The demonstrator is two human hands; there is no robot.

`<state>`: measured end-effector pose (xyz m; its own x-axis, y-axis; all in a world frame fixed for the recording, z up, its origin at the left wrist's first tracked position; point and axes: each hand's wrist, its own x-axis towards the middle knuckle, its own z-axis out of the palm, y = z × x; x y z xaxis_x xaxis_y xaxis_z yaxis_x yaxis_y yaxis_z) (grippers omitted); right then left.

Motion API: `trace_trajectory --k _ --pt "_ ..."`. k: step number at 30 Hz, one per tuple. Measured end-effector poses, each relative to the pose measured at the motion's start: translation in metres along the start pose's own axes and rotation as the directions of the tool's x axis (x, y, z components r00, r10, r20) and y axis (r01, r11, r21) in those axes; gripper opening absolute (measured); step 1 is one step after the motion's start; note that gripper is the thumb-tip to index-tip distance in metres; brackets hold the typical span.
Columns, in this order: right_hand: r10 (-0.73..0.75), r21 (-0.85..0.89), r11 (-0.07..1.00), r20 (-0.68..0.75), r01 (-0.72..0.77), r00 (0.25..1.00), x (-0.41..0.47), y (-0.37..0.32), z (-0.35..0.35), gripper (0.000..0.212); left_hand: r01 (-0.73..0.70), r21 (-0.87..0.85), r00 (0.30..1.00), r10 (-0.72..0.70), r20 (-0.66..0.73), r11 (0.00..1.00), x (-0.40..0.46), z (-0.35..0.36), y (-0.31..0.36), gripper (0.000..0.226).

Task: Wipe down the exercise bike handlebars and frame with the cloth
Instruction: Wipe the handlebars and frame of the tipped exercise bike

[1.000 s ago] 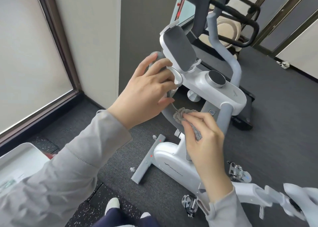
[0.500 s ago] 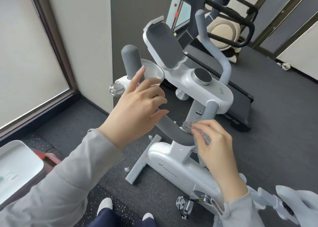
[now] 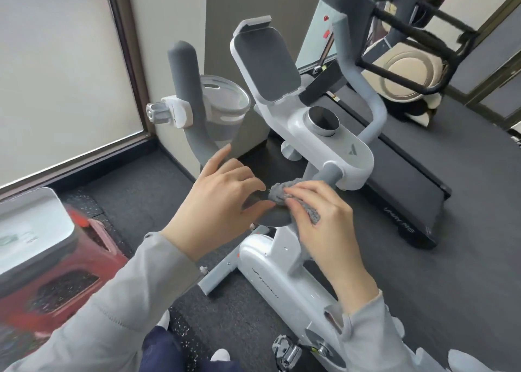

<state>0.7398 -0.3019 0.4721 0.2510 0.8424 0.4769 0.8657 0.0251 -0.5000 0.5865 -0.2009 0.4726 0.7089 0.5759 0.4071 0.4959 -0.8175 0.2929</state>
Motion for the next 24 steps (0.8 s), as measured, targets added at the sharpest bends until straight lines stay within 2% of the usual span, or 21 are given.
trace_trajectory --k 3,9,14,21,24 --pt "-0.025 0.026 0.999 0.014 0.024 1.0 0.005 0.015 -0.005 0.016 0.052 -0.034 0.998 -0.053 -0.032 0.998 -0.002 0.003 0.003 0.042" --pt "-0.053 0.011 0.999 -0.005 0.053 0.999 0.025 0.058 -0.017 0.016 0.108 -0.047 0.994 -0.109 -0.02 0.993 -0.001 0.005 0.008 0.029" --pt "-0.04 -0.014 0.999 -0.054 0.039 0.998 0.044 0.087 -0.026 0.016 0.161 0.009 0.987 -0.161 -0.026 0.987 0.0 0.007 0.019 0.035" --pt "-0.092 0.013 0.995 -0.138 0.094 0.986 0.017 0.07 -0.007 0.014 0.163 0.031 0.986 -0.164 0.032 0.986 0.006 0.021 0.042 0.03" --pt "-0.11 0.096 0.987 -0.177 0.128 0.978 0.001 0.065 -0.002 0.015 0.172 0.02 0.985 -0.173 0.017 0.985 0.004 0.024 0.041 0.029"
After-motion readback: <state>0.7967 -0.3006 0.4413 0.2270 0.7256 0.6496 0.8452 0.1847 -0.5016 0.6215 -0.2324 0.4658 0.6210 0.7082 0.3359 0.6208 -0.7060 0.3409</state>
